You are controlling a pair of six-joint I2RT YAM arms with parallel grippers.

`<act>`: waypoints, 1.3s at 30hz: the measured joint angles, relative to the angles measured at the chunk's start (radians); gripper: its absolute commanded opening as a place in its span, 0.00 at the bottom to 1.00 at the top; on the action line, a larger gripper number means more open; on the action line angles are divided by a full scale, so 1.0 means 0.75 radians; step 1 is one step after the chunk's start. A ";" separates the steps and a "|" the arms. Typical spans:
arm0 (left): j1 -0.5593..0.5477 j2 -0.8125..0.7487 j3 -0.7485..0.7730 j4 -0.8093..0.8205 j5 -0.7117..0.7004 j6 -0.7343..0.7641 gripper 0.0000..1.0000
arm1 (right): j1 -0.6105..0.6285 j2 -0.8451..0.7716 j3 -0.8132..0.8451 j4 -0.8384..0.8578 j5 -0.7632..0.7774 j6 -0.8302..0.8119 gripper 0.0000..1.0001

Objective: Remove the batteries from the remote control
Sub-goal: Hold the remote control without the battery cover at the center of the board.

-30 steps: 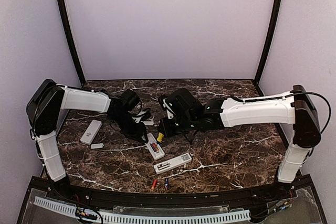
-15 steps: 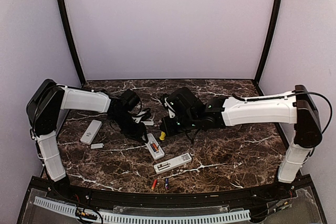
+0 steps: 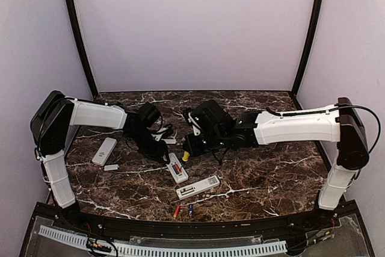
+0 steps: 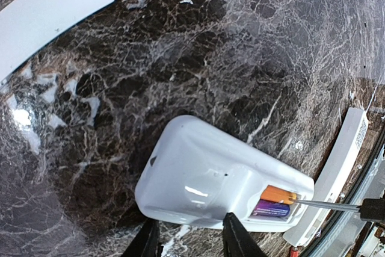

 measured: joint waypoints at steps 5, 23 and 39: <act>0.000 0.001 0.000 -0.001 0.001 0.000 0.34 | 0.000 0.003 0.001 0.000 -0.002 0.000 0.00; -0.002 0.001 0.001 -0.001 0.001 0.000 0.34 | -0.012 0.049 0.026 0.020 -0.031 0.043 0.00; -0.002 0.004 0.002 -0.001 0.012 0.000 0.34 | -0.204 -0.006 -0.306 0.477 -0.341 0.382 0.00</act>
